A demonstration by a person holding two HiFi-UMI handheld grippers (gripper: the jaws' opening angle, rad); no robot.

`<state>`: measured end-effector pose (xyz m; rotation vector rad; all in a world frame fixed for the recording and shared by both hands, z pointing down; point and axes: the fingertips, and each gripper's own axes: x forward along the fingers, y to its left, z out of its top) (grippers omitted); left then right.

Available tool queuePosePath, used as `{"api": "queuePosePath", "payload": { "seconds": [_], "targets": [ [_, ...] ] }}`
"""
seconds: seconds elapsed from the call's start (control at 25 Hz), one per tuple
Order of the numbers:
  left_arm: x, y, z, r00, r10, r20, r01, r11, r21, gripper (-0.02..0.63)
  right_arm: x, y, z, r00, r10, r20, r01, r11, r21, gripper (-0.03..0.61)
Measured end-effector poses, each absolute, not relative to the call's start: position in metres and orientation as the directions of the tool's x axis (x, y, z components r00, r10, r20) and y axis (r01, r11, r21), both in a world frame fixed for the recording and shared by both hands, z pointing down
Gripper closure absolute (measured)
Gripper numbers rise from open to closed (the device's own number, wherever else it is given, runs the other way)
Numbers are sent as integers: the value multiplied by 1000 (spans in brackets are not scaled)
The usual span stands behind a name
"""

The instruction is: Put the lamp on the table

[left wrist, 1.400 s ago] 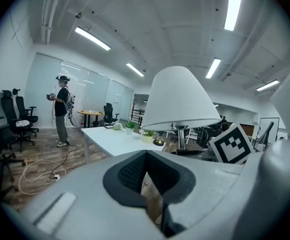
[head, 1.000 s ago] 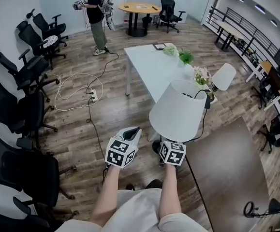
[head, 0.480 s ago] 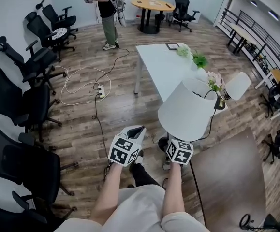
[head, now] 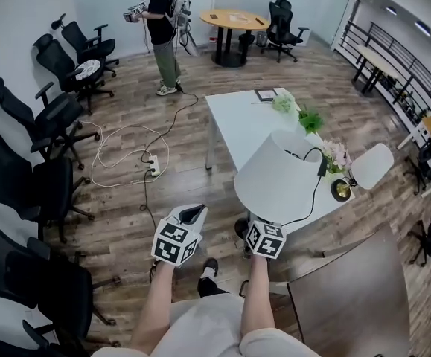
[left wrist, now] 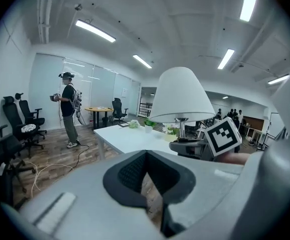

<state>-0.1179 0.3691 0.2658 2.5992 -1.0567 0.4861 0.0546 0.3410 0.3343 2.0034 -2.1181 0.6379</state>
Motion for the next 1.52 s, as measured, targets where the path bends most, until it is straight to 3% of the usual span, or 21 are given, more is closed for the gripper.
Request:
{"api": "queuePosePath", "payload": {
  "seconds": [0.36,0.76,1.12,1.52],
  "targets": [
    [-89,267,273,697,-599,395,-694,-701,162,614,73,234,339,-85,-930,358,-978,9,-209,426],
    [-73,220,286,728,-564,391,-664,-722,194,614,88,192,344,-38,-936,349,-983,-28,-181,427],
    [-40,156,282,828,-432,358,-522,-828,207,614,106,155,349,52,-926,373,-972,-132,-192,426],
    [-22,72,266,910,-242,338,-324,-921,214,614,138,117,334,289,-890,354,-906,-373,-198,426]
  ]
}}
